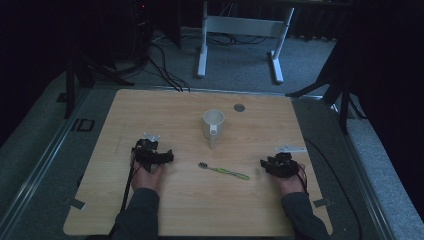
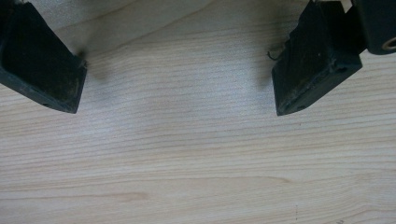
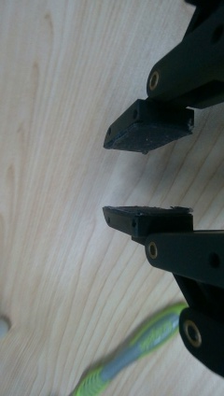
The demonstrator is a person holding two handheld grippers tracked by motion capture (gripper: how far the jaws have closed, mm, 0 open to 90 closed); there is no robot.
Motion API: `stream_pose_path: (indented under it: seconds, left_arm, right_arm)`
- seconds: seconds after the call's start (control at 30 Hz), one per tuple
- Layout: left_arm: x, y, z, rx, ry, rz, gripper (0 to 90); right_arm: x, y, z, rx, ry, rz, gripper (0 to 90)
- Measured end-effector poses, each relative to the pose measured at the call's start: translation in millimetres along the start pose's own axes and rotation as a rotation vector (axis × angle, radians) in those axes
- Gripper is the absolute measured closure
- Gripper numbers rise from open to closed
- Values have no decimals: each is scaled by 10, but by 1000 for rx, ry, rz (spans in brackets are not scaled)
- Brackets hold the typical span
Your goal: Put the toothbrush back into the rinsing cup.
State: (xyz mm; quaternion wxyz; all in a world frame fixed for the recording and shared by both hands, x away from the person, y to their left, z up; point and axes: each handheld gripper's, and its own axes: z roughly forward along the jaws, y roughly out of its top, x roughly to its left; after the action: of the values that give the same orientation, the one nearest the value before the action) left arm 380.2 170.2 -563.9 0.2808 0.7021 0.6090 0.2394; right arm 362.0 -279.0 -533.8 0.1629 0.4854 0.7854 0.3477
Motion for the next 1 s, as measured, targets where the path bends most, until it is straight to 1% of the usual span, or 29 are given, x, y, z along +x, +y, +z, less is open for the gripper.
stream_pose_path:
  seconds: [0.07,0.13,0.17,0.2,0.23,0.27,0.3,0.4,0.5,0.6,0.73,0.87,0.93,0.97,1.0]
  left_arm:
    - [0,0,0,0,0,0,33]
    - [0,0,0,0,0,0,33]
    - [0,0,0,0,0,0,33]
    - [0,0,0,0,0,0,33]
    - [0,0,0,0,0,0,33]
    - [0,0,0,0,0,0,33]
    - [0,0,0,0,0,0,33]
    - [0,0,0,0,0,0,33]
    - [0,0,0,1,0,0,33]
    - [-6,-1,-1,-1,-3,3,34]
    - [-13,-3,-3,-2,-10,8,35]
    - [-13,-3,-3,-2,-10,8,35]
    - [-13,-3,-3,-1,-10,8,35]
    - [-13,-3,-3,-1,-10,8,35]
    - [-13,-3,-3,-1,-10,8,35]
  right_arm:
    - [19,38,-40,-5,18,-11,601]
    - [43,84,-65,1,31,-41,592]
    - [49,109,-72,6,51,-53,585]
    - [49,109,-72,6,51,-53,585]
    - [54,134,-78,13,70,-63,582]
    - [67,184,-90,25,92,-84,578]
    - [76,204,-93,31,101,-92,578]
    - [116,276,-102,44,116,-138,574]
    - [171,359,-109,63,132,-172,574]
    - [221,437,-114,70,142,-211,574]
    - [293,528,-123,71,166,-237,574]
    - [360,612,-121,75,181,-267,580]
    - [379,635,-125,75,186,-274,584]
    - [421,686,-144,75,198,-299,592]
    - [439,710,-155,73,203,-306,596]
